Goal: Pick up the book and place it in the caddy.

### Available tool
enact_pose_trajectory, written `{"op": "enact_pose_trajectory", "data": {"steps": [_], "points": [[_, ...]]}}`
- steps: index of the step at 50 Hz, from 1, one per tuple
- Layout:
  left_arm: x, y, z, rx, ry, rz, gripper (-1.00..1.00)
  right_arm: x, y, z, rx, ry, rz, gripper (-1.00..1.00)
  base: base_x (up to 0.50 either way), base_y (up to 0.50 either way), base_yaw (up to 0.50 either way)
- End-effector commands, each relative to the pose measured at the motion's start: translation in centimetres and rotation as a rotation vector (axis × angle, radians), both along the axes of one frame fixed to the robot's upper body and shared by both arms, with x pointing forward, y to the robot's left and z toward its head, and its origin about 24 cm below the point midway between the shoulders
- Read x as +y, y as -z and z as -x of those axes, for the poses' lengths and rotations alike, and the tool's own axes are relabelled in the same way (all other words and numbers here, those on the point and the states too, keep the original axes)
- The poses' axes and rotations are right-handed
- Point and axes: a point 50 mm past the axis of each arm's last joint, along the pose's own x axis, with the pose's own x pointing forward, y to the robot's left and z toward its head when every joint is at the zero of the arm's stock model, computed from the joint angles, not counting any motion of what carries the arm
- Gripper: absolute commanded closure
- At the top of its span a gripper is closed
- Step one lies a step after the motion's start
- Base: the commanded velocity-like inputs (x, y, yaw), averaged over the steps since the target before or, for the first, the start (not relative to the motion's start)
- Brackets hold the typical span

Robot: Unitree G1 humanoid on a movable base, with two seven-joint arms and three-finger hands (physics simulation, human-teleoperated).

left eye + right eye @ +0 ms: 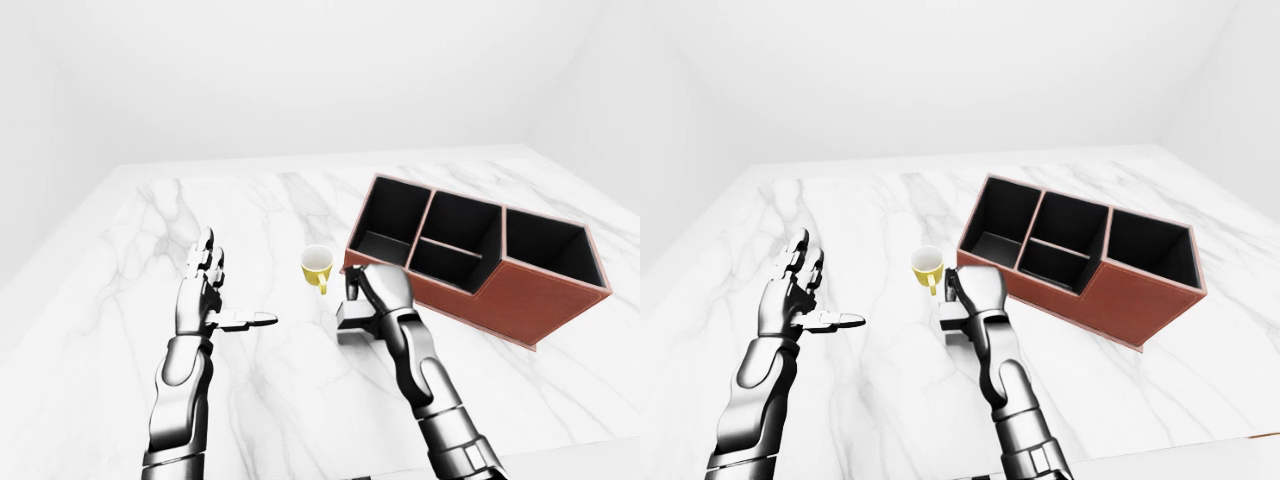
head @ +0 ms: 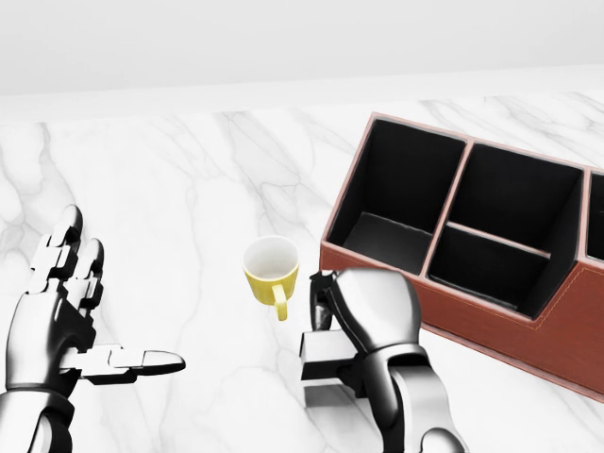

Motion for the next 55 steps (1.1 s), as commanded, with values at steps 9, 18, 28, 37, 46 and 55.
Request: {"op": "enact_pose_trajectory", "data": {"steps": [9, 18, 28, 37, 46, 55], "points": [[0.0, 0.0, 0.1, 0.002, -0.002, 0.001, -1.0, -0.2, -2.3, 0.5, -0.082, 0.005, 0.028, 1.0, 0.0, 0.0, 0.0], [0.0, 0.0, 0.1, 0.002, -0.002, 0.001, -1.0, -0.3, -2.9, 0.8, -0.091, 0.003, 0.041, 1.0, 0.0, 0.0, 0.0], [0.0, -0.1, 0.1, 0.001, -0.001, 0.0, -1.0, -0.4, -3.8, 1.1, -0.107, 0.003, 0.058, 1.0, 0.0, 0.0, 0.0], [-0.1, -0.1, 0.1, 0.001, 0.001, 0.0, -1.0, -0.6, -5.3, 1.4, -0.133, 0.005, 0.072, 1.0, 0.0, 0.0, 0.0], [-0.1, 0.0, 0.0, 0.002, 0.002, 0.0, -1.0, -0.7, -6.9, 1.6, -0.158, 0.005, 0.09, 1.0, 0.0, 0.0, 0.0], [0.0, 0.0, 0.1, 0.001, 0.002, 0.001, -1.0, -1.0, -8.5, 2.0, -0.178, 0.014, 0.113, 1.0, 0.0, 0.0, 0.0]]}}
